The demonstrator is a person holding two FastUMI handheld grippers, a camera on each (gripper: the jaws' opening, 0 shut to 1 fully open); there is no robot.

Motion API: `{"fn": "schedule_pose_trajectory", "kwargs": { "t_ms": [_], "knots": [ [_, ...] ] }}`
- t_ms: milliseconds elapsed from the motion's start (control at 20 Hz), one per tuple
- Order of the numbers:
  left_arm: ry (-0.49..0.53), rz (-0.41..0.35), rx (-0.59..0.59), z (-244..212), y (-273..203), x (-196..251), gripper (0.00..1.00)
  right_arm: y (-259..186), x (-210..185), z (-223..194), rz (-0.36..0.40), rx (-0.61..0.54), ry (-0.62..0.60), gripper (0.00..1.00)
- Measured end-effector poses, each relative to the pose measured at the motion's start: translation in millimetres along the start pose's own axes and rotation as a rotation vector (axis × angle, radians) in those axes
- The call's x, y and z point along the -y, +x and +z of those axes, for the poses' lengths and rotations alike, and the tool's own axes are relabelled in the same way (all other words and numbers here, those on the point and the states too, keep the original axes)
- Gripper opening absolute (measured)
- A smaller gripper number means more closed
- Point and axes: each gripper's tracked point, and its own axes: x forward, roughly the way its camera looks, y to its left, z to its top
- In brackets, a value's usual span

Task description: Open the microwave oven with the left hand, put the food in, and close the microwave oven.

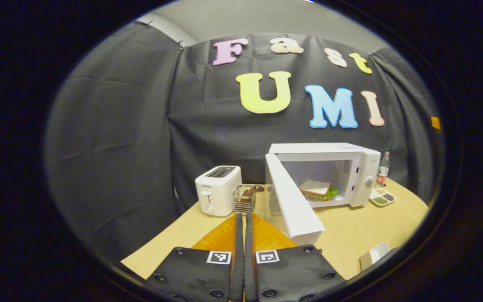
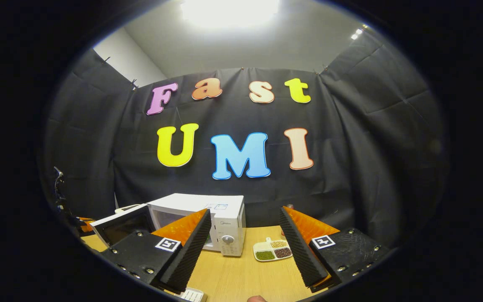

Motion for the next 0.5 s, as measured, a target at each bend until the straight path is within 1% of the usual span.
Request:
{"fn": "schedule_pose_trajectory", "kwargs": {
  "t_ms": [100,150,200,250,300,500],
  "knots": [
    [0.02,-0.011,-0.004,1.6,-0.3,16.1,0.1,-6.8,12.3,-0.4,0.001,0.0,0.004,0.98],
    [0.032,-0.012,-0.006,2.4,-1.0,22.3,0.07,-10.8,17.9,-0.7,0.003,-0.001,0.008,0.98],
    [0.044,-0.016,-0.006,4.4,-2.8,29.5,0.1,-11.7,19.4,-3.3,0.01,-0.008,0.013,0.98],
    [0.049,-0.027,-0.007,5.4,-3.1,38.2,0.1,-13.2,21.9,-5.5,0.019,-0.016,0.018,0.98],
    [0.05,-0.04,-0.007,6.5,-1.5,48.1,0.07,-15.2,23.5,-5.9,0.023,-0.02,0.021,0.98],
    [0.039,-0.099,-0.013,10.0,4.7,84.8,0.07,-18.8,22.2,-5.4,0.038,-0.031,0.025,0.98]
  ]
}}
